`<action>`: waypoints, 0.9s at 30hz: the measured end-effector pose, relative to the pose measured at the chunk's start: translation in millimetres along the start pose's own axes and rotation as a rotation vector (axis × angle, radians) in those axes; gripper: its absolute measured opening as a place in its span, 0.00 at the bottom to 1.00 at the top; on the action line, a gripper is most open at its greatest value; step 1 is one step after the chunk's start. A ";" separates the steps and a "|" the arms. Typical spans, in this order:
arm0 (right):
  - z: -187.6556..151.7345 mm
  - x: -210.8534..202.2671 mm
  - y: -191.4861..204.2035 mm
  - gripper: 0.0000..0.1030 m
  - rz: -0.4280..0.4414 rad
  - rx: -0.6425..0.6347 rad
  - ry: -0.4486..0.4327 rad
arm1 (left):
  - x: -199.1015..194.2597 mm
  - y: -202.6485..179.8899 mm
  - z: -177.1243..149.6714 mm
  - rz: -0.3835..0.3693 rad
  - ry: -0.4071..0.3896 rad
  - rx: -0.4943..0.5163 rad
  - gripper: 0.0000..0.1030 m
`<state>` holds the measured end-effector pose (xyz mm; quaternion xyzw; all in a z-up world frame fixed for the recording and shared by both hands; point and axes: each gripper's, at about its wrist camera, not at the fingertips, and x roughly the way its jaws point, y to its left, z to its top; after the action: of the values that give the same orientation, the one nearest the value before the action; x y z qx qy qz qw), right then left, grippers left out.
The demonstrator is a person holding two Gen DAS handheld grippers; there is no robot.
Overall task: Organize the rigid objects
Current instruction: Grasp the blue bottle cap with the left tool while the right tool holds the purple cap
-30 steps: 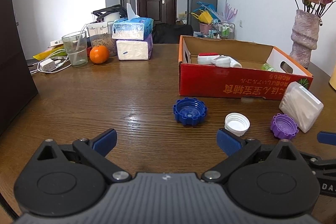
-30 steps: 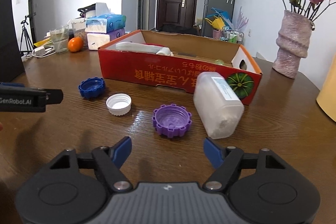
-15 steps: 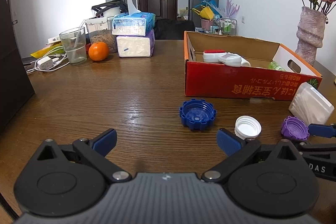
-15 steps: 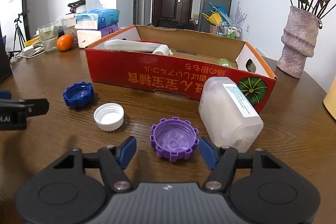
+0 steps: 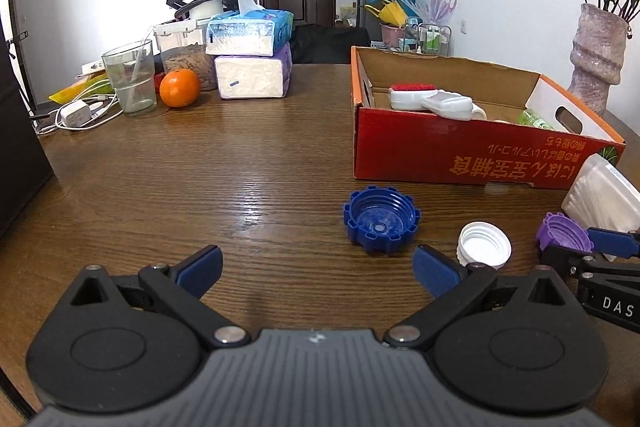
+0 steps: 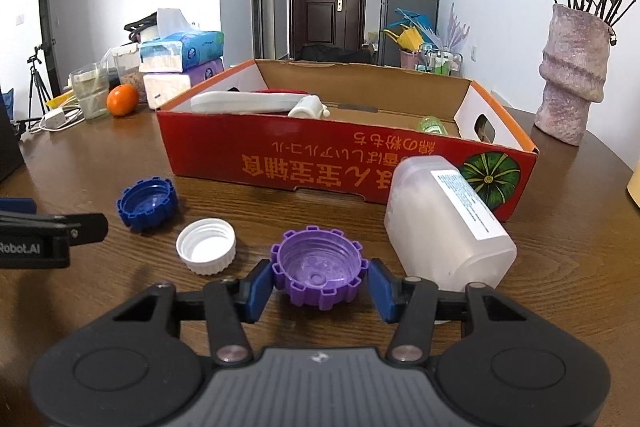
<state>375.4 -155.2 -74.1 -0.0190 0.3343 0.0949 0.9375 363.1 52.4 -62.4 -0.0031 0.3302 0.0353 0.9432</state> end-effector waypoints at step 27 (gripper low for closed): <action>-0.9 -13.7 -0.9 0.49 -0.004 0.018 -0.125 | 50.9 -17.9 15.3 -0.030 0.038 0.022 1.00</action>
<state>364.6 -158.4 -66.2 -0.0050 0.2757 0.0912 0.9569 413.5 38.2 -82.5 0.0016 0.3485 0.0174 0.9372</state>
